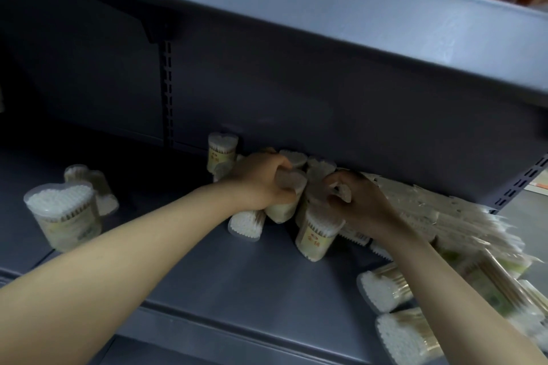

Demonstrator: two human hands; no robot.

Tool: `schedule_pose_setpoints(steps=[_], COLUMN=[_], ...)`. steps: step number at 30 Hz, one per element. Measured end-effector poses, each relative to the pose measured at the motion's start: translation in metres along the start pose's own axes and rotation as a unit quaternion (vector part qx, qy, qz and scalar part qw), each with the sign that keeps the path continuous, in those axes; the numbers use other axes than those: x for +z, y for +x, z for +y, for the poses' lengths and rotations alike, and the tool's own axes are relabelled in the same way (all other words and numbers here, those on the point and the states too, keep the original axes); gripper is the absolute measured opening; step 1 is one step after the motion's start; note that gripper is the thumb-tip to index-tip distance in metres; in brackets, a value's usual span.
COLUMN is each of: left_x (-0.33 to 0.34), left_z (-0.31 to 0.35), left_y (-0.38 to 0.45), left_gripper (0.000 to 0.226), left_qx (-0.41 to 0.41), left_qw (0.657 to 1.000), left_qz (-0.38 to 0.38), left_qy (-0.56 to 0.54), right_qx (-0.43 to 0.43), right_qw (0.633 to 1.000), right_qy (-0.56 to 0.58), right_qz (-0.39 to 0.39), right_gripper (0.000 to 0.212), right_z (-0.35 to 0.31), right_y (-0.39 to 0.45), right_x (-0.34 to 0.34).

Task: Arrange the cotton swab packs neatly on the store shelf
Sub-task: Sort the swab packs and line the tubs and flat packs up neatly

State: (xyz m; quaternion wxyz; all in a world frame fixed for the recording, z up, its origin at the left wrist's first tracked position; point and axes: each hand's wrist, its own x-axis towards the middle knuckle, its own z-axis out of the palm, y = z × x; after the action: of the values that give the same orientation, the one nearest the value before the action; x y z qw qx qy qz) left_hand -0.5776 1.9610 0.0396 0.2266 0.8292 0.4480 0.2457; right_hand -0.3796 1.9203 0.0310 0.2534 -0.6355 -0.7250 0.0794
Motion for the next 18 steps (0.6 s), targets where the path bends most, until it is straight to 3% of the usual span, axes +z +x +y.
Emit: schedule_pose_setpoints(steps=[8, 18], left_x=[0.014, 0.024], left_z=[-0.010, -0.019], left_y=[0.010, 0.017], left_gripper=[0.047, 0.032], left_qx=[-0.007, 0.013], left_qw=[1.000, 0.996], left_qz=[-0.001, 0.004], left_qy=[0.006, 0.085], right_qx=[-0.009, 0.019], right_qw=[0.999, 0.998], right_qy=[0.009, -0.054], right_qz=[0.030, -0.020], right_gripper=[0.024, 0.032], right_z=[-0.004, 0.000], right_y=[0.007, 0.017], right_x=[0.002, 0.018])
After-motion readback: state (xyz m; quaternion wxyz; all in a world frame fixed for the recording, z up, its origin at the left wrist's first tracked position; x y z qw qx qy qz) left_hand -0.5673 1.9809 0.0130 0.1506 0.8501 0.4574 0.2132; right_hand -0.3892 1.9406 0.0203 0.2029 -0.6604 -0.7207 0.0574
